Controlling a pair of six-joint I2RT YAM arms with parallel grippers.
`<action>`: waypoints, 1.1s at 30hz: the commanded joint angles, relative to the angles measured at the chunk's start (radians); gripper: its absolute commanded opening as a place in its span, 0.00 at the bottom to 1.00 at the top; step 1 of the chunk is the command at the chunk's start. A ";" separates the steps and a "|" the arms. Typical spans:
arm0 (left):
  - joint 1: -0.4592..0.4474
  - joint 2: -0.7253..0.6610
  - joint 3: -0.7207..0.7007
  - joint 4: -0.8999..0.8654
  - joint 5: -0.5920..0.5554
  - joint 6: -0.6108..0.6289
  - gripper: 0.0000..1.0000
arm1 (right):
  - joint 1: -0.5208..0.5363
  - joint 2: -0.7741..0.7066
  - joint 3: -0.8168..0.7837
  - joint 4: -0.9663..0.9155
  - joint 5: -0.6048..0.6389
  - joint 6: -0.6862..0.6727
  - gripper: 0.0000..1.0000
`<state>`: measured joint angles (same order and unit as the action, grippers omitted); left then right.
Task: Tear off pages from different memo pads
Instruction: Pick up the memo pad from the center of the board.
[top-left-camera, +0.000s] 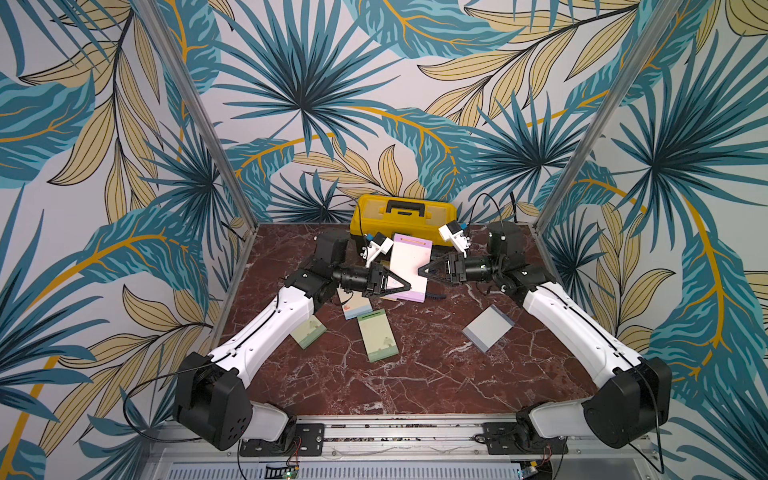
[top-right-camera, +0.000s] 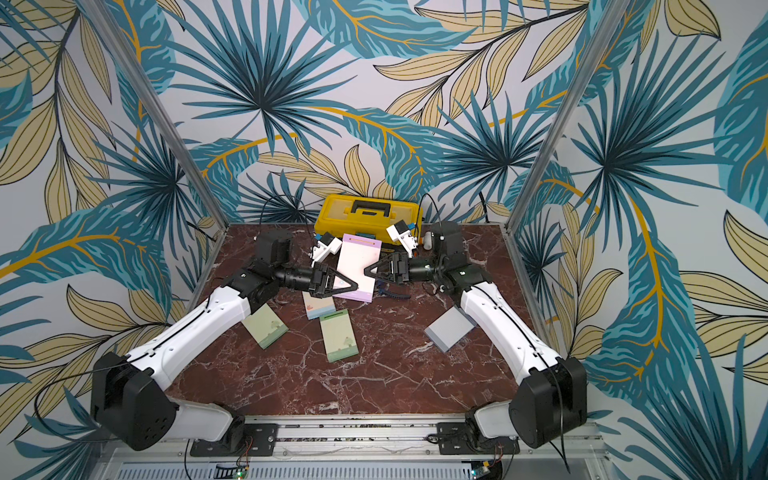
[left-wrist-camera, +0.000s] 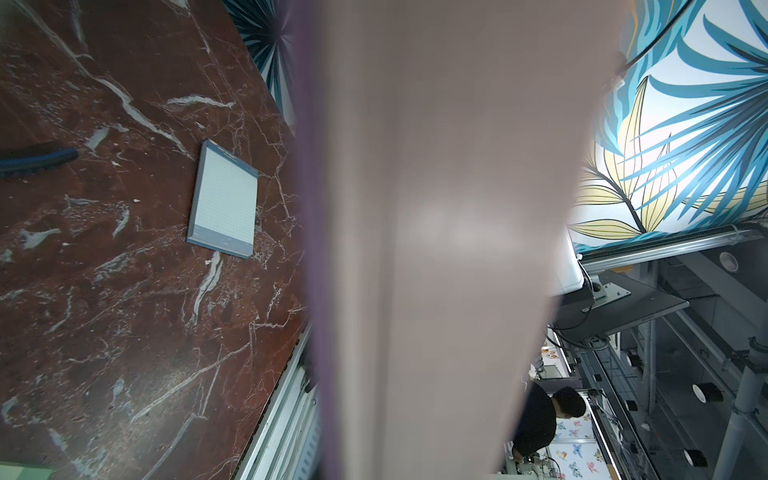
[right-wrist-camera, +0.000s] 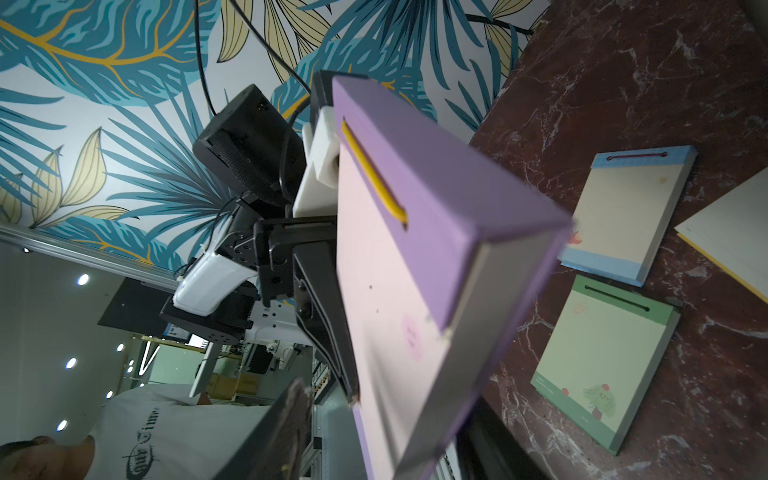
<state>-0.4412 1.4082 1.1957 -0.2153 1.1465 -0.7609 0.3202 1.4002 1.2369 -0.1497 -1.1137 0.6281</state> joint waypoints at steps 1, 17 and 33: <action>-0.005 -0.002 0.027 0.112 0.020 -0.031 0.00 | -0.003 -0.014 -0.029 0.128 -0.039 0.070 0.46; 0.025 -0.009 -0.063 0.408 -0.028 -0.207 0.50 | -0.089 0.004 -0.108 0.230 -0.051 0.194 0.00; 0.023 -0.041 -0.242 0.825 -0.075 -0.485 0.37 | -0.084 -0.018 -0.273 0.448 0.020 0.395 0.00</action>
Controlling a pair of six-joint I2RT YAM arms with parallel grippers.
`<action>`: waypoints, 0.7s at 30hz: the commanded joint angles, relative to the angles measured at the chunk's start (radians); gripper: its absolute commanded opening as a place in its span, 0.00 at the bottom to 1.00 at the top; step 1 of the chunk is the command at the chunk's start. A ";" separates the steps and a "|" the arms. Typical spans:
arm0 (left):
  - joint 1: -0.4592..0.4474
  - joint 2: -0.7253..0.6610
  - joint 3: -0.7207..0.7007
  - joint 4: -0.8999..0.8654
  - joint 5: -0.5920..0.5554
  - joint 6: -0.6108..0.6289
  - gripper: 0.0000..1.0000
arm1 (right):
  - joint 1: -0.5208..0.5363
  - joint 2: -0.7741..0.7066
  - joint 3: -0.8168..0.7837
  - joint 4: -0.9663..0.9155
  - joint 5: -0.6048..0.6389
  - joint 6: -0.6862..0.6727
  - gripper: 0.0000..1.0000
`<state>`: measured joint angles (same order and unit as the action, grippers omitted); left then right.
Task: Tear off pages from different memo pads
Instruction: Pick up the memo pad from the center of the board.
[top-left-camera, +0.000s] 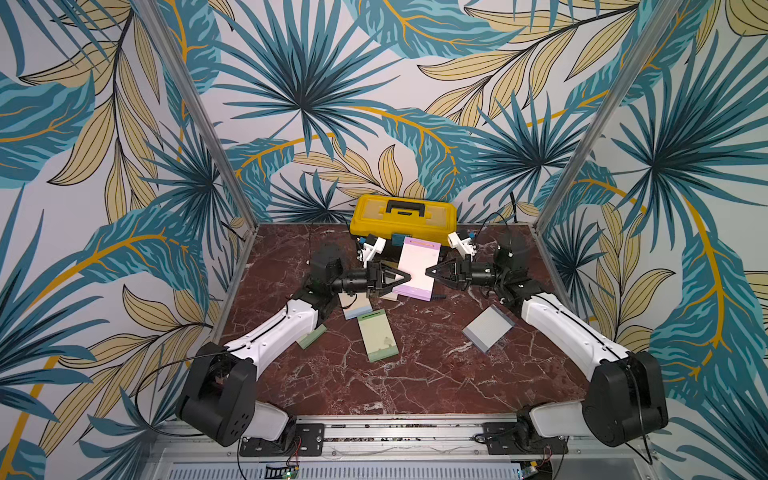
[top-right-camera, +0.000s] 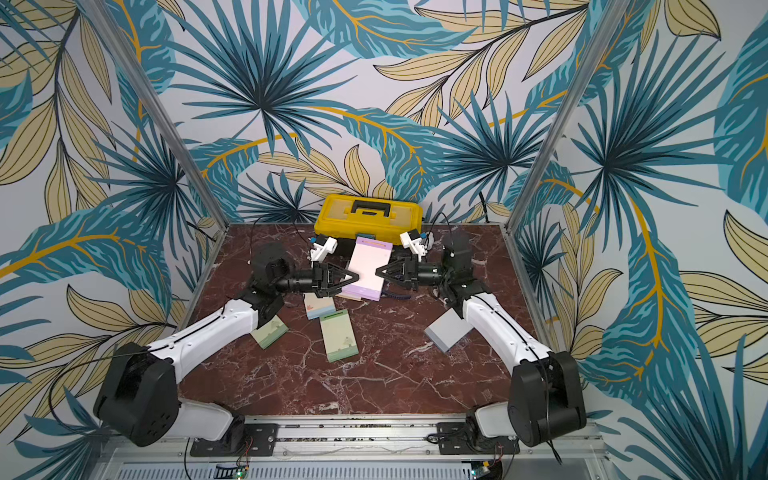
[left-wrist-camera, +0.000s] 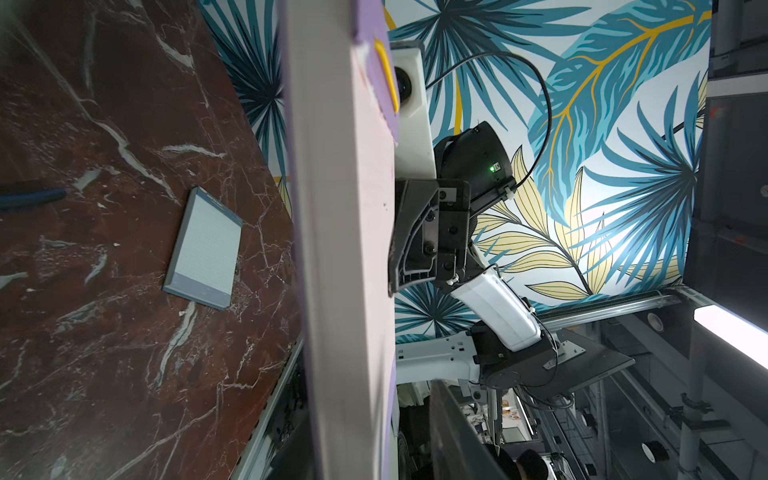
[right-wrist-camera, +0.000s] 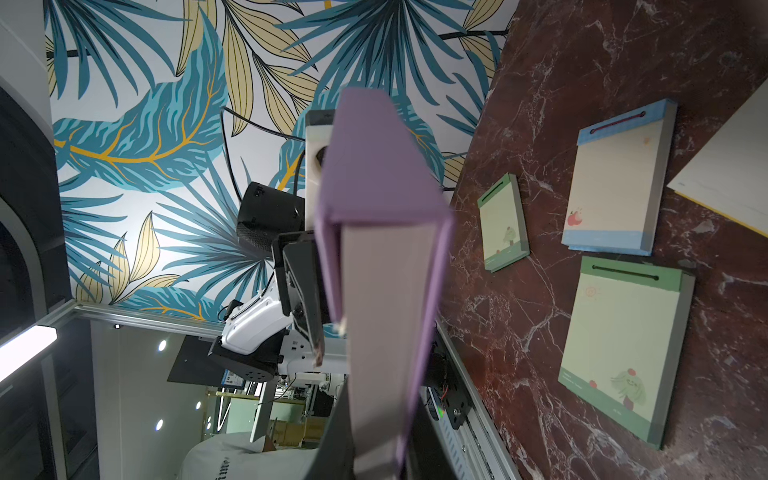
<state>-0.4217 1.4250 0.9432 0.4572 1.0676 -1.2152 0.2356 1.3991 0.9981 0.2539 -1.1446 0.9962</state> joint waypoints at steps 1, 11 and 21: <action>0.003 -0.063 0.012 0.151 0.004 -0.030 0.37 | 0.002 -0.013 -0.037 0.042 0.053 0.023 0.00; 0.002 -0.083 0.000 0.045 0.006 0.043 0.18 | 0.002 0.010 -0.065 0.014 0.083 -0.015 0.05; 0.003 -0.036 0.157 -0.647 -0.069 0.453 0.00 | 0.001 -0.013 0.001 -0.419 0.141 -0.363 0.54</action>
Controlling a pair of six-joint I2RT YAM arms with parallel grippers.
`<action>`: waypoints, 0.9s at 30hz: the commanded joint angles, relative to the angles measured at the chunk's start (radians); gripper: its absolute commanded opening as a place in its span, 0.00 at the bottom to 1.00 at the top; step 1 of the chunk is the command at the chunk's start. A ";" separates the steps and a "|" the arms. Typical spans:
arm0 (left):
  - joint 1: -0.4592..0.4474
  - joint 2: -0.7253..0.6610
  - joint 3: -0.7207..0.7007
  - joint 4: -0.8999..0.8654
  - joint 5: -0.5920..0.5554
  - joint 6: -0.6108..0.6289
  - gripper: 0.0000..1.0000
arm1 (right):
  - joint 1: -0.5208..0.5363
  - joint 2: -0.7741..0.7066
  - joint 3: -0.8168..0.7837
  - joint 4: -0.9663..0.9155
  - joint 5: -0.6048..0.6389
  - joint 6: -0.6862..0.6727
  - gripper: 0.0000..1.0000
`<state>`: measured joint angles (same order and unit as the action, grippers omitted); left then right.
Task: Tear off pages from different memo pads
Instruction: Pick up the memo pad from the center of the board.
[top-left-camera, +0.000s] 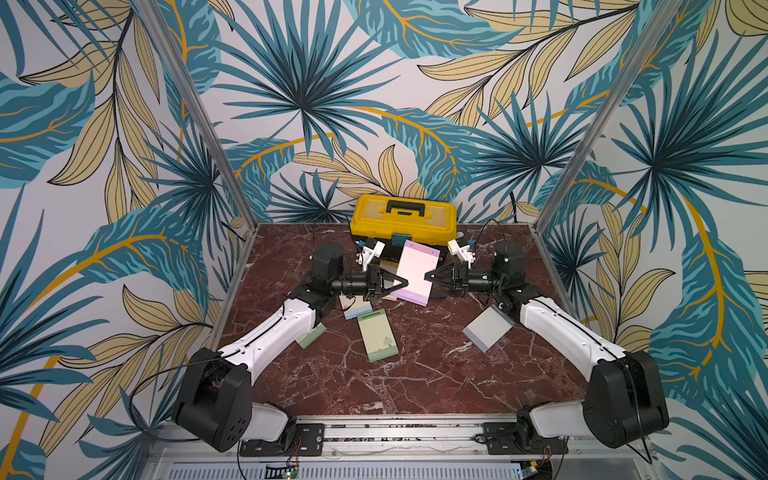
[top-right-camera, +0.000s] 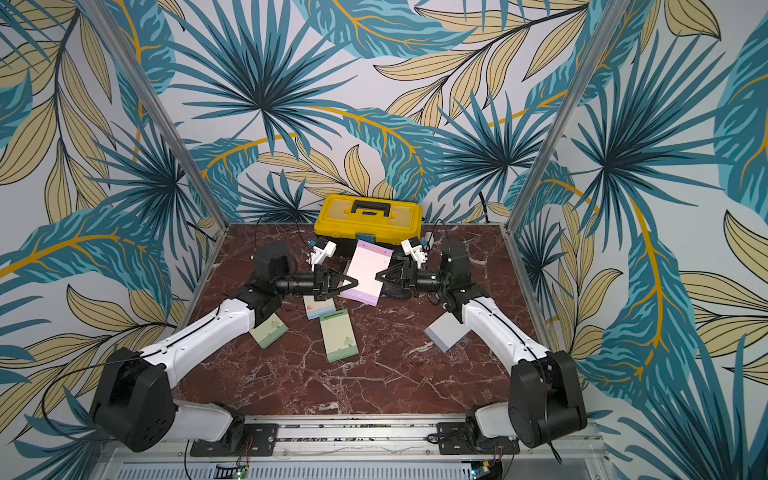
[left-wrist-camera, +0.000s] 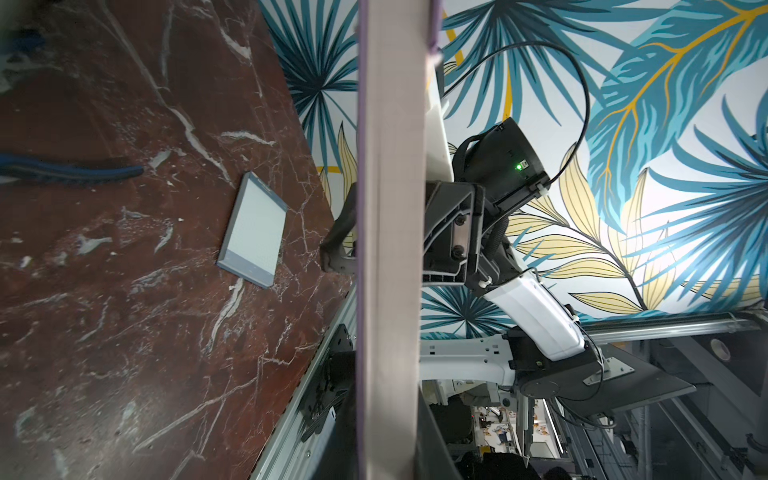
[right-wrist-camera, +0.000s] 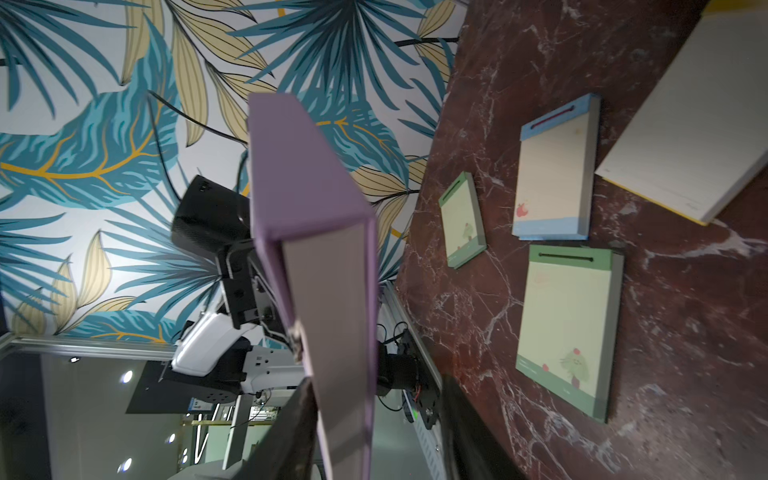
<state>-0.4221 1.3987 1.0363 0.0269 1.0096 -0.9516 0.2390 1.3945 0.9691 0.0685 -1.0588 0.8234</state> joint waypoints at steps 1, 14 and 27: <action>0.001 -0.007 0.064 -0.231 -0.009 0.203 0.00 | -0.002 -0.012 0.035 -0.254 0.059 -0.210 0.56; -0.010 0.057 0.091 -0.543 -0.242 0.333 0.00 | 0.007 -0.021 0.093 -0.664 0.430 -0.297 0.69; -0.117 0.218 0.054 -0.435 -0.469 0.246 0.00 | 0.162 0.032 0.072 -0.595 0.623 0.030 0.70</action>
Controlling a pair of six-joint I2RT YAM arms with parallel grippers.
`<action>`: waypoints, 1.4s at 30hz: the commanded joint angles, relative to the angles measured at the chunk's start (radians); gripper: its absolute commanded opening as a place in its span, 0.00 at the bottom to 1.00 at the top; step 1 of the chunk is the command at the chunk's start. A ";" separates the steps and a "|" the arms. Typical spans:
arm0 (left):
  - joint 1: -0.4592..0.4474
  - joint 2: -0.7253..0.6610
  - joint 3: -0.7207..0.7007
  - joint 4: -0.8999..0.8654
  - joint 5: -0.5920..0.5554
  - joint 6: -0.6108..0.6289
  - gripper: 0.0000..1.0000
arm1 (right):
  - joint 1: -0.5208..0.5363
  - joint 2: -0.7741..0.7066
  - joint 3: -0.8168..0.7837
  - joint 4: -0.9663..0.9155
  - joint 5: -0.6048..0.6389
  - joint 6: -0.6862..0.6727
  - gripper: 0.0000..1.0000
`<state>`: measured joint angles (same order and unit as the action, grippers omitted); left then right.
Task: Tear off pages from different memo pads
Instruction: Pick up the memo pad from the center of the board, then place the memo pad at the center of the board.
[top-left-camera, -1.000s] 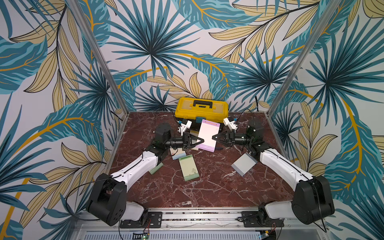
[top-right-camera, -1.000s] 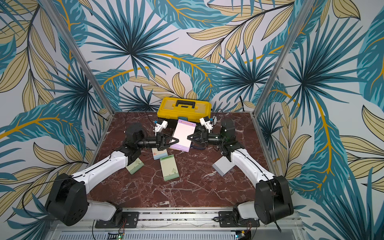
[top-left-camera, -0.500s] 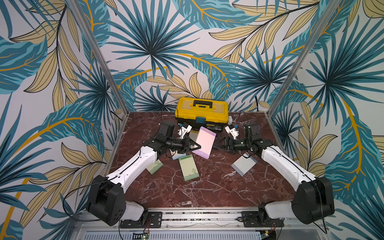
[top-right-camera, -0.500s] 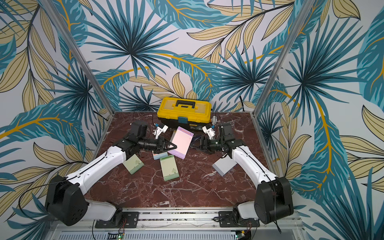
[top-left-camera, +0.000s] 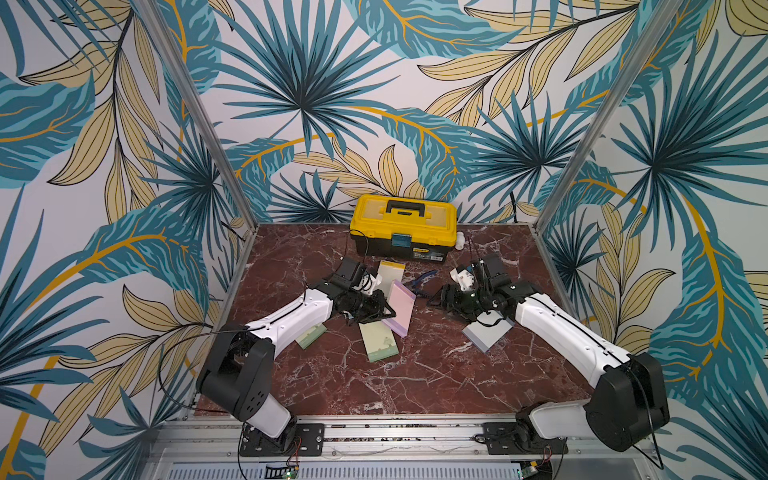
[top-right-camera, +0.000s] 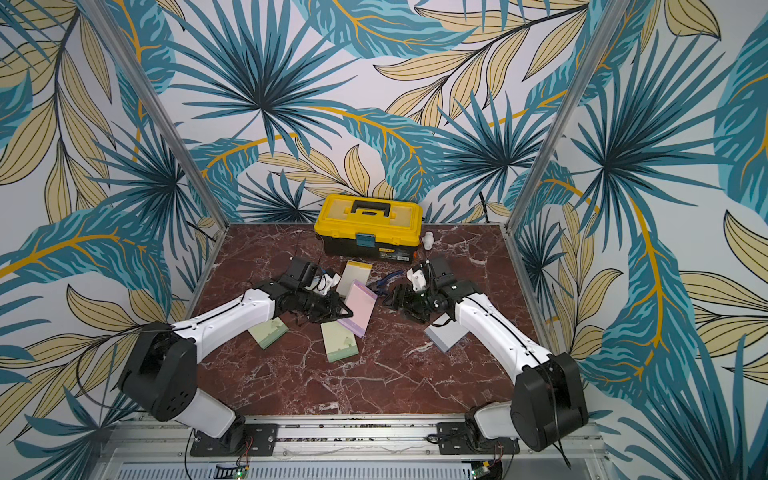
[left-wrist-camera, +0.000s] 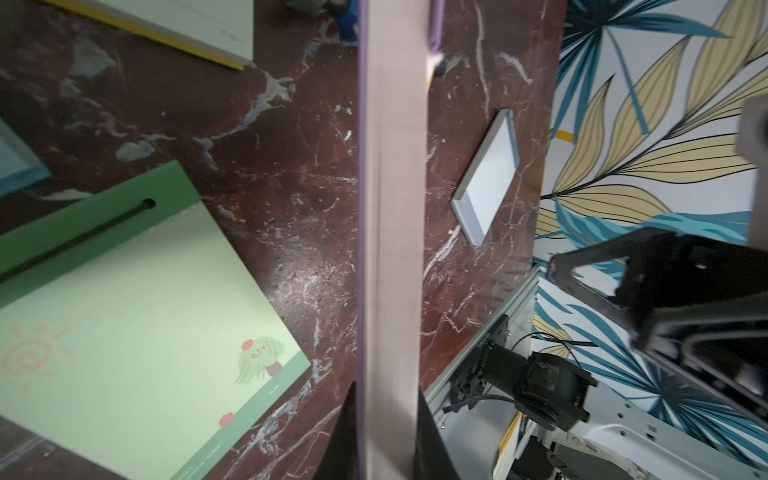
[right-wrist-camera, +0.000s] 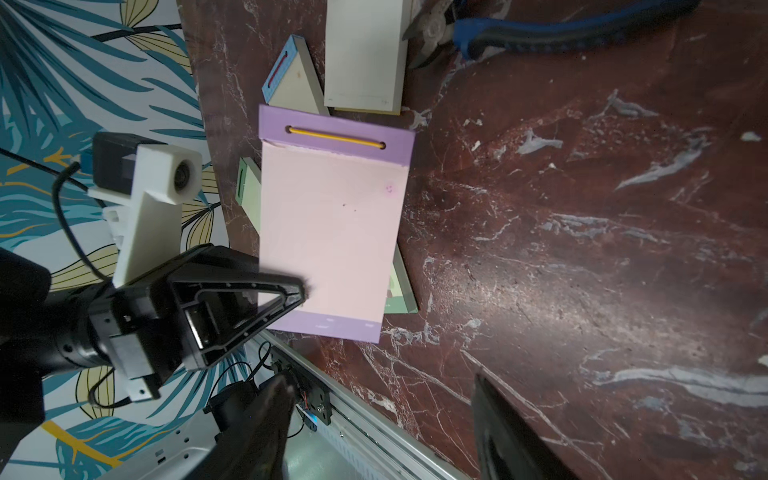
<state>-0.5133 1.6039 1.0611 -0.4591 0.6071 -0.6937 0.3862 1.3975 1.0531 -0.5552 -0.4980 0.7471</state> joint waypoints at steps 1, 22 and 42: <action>-0.034 0.026 0.025 0.076 -0.070 -0.027 0.00 | 0.023 0.041 -0.019 0.050 0.064 0.137 0.70; -0.104 0.064 -0.039 0.175 -0.186 -0.159 0.00 | 0.104 0.243 -0.006 0.135 0.122 0.250 0.80; 0.151 -0.095 -0.199 0.032 0.070 0.028 0.05 | 0.250 0.402 0.206 0.244 0.068 0.142 0.70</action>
<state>-0.3756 1.4853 0.8272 -0.3496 0.6147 -0.7456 0.6224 1.7763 1.2335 -0.3473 -0.4484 0.8795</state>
